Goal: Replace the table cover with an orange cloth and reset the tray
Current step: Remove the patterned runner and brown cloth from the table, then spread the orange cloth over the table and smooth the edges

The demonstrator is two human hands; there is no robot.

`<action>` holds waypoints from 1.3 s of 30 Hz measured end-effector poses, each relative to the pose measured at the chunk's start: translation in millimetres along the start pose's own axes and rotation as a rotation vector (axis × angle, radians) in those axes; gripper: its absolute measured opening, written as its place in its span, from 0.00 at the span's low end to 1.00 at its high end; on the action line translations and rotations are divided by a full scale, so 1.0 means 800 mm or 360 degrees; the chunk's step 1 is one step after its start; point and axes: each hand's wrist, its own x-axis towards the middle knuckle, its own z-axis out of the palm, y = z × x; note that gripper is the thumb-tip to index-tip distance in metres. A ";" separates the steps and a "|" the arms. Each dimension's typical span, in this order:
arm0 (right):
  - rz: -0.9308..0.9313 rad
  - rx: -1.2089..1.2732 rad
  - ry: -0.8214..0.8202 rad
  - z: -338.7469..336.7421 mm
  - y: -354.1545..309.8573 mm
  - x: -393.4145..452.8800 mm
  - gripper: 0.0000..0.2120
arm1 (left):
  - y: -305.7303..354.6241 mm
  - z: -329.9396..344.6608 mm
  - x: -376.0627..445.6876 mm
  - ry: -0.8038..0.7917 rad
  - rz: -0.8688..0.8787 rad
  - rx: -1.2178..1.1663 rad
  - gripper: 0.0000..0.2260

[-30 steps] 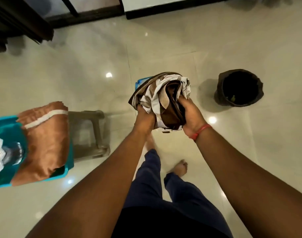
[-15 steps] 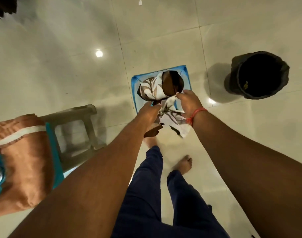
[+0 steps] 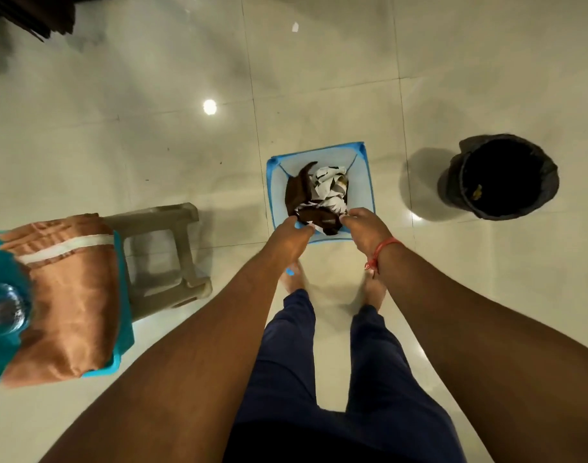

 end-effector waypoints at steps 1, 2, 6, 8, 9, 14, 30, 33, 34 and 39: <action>-0.0043 -0.0042 -0.0024 -0.004 -0.001 -0.008 0.09 | -0.001 0.001 -0.011 0.0017 0.0021 -0.0009 0.23; -0.0095 -0.0098 -0.0052 -0.008 -0.002 -0.016 0.06 | -0.002 0.002 -0.025 0.0047 0.0041 -0.0031 0.23; -0.0266 -0.0326 -0.0174 -0.027 -0.011 -0.064 0.07 | -0.006 0.009 -0.086 0.0114 0.0099 -0.0070 0.23; -0.0387 -0.0456 -0.0246 -0.035 -0.017 -0.089 0.10 | -0.011 0.010 -0.129 0.0164 0.0145 -0.0078 0.24; -0.0424 -0.0527 -0.0291 -0.036 -0.025 -0.103 0.11 | -0.016 0.006 -0.150 0.0204 0.0182 -0.0094 0.28; -0.0594 -0.0791 -0.0444 -0.014 -0.061 -0.134 0.12 | -0.081 -0.041 -0.221 0.0479 0.0203 0.0079 0.32; -0.1120 -0.1280 -0.0782 0.331 -0.189 -0.353 0.25 | -0.426 -0.223 -0.354 0.1083 -0.0127 -0.0685 0.35; -0.1076 -0.1309 -0.0789 0.380 -0.187 -0.360 0.27 | -0.463 -0.242 -0.351 0.1090 -0.0067 -0.0863 0.37; -0.1059 -0.1320 -0.0793 0.393 -0.186 -0.360 0.28 | -0.467 -0.247 -0.358 0.1087 -0.0030 -0.0947 0.34; -0.0961 -0.1501 -0.0788 0.435 -0.189 -0.344 0.30 | -0.492 -0.266 -0.328 0.1019 -0.0073 -0.1272 0.25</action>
